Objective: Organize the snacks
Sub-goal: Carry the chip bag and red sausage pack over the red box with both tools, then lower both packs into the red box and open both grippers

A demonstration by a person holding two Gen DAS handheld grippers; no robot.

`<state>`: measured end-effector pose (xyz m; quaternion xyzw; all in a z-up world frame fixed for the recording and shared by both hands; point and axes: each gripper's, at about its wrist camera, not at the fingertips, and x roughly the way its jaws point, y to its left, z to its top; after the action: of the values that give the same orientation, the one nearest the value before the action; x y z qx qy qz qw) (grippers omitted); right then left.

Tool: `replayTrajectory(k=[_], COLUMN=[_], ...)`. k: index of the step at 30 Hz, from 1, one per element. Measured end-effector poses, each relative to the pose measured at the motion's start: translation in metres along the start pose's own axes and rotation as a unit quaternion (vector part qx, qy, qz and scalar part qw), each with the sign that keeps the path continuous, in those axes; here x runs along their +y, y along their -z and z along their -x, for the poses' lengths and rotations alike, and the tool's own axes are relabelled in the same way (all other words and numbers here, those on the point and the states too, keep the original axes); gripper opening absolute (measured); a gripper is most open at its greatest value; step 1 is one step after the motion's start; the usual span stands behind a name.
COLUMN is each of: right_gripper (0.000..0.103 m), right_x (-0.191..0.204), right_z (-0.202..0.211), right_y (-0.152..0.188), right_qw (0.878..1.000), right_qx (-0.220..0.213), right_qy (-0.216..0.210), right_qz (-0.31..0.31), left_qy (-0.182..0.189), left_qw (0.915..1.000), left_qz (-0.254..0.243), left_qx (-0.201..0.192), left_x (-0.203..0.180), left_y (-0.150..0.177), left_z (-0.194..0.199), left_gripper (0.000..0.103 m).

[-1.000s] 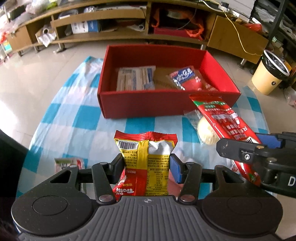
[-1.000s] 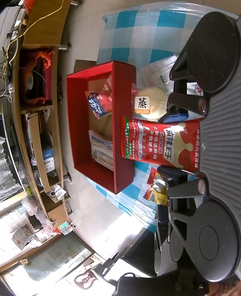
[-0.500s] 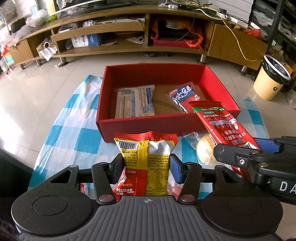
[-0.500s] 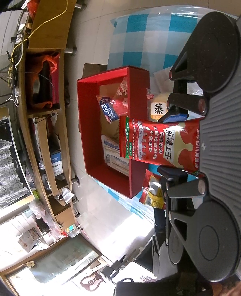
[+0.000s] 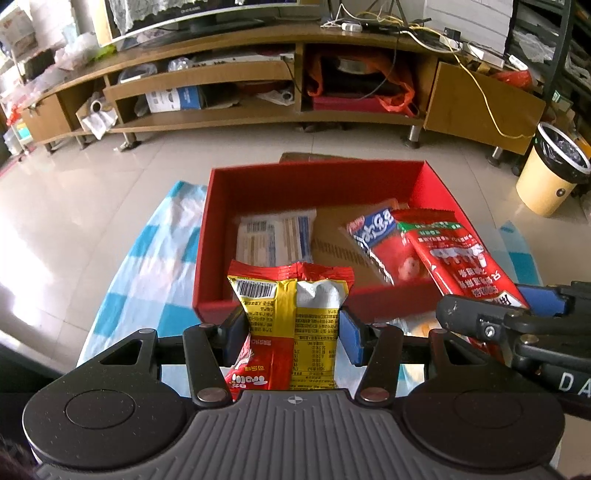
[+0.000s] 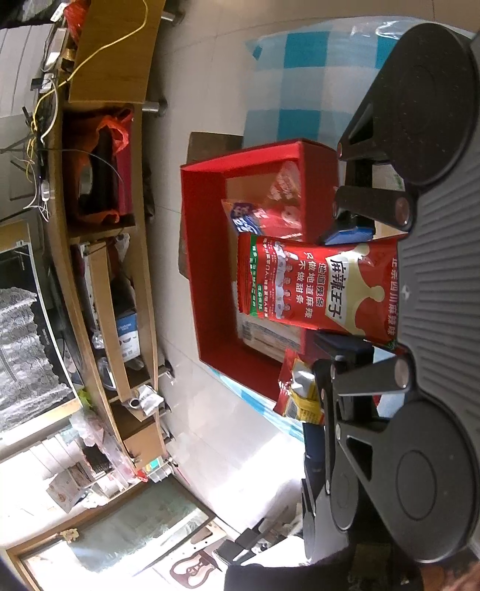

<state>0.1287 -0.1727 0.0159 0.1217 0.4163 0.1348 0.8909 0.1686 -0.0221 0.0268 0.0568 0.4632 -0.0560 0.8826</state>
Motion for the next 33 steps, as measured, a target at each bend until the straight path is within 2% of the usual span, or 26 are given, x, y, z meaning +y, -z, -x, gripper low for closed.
replayTrajectory(k=[9, 17, 24, 31, 33], right_gripper=[0.045, 0.045, 0.045, 0.046, 0.048], right_x=[-0.011, -0.024, -0.028, -0.031, -0.031], right_z=[-0.023, -0.053, -0.090, -0.118, -0.122], right_y=[-0.025, -0.046, -0.055, -0.049, -0.047], right_qw=[1.000, 1.000, 0.999, 0.997, 0.996], right_qx=[-0.004, 0.002, 0.023, 0.058, 0.065], right_qy=[0.010, 0.022, 0.034, 0.048, 0.054], right_qz=[-0.001, -0.005, 0.006, 0.017, 0.024], left_qy=[-0.012, -0.021, -0.033, -0.045, -0.053], left_qw=[0.9997, 0.9997, 0.9994, 0.9982, 0.9976], left_qz=[0.015, 0.014, 0.001, -0.009, -0.016], left_qx=[-0.012, -0.008, 0.009, 0.039, 0.040], left_x=[0.008, 0.004, -0.002, -0.001, -0.002], left_y=[-0.033, -0.054, -0.059, -0.053, -0.051], left_z=[-0.019, -0.047, -0.075, -0.095, -0.097], left_gripper=[0.060, 0.060, 0.059, 0.059, 0.063])
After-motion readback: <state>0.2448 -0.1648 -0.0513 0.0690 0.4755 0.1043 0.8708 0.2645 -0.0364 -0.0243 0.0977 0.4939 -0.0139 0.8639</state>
